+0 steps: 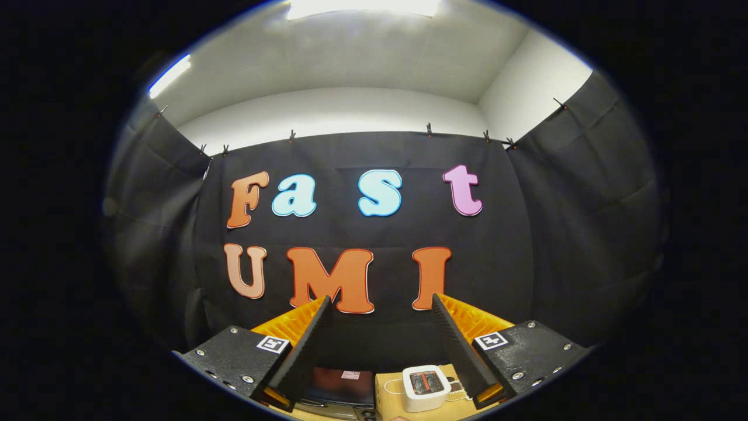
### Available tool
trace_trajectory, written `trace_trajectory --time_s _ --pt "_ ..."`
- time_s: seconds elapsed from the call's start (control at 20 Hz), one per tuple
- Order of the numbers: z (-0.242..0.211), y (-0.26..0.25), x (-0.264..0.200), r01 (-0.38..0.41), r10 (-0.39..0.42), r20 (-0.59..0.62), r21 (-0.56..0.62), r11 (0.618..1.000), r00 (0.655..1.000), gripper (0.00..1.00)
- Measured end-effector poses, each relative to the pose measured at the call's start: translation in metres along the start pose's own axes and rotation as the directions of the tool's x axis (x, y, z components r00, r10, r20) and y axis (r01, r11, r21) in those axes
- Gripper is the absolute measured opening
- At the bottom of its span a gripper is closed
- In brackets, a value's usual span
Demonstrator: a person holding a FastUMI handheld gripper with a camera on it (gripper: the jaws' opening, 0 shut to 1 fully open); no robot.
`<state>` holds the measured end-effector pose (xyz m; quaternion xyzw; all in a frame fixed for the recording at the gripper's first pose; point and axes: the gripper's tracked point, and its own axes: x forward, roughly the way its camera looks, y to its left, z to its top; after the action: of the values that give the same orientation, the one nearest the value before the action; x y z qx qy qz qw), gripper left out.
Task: Open the toaster oven, put the food inside, and close the toaster oven door.
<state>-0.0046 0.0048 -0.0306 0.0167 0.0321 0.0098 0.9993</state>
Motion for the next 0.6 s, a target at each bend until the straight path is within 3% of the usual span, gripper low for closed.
trace_trajectory --time_s 0.6 --pt "-0.108 0.071 0.003 -0.111 0.134 -0.243 0.107 0.988 0.961 0.99"
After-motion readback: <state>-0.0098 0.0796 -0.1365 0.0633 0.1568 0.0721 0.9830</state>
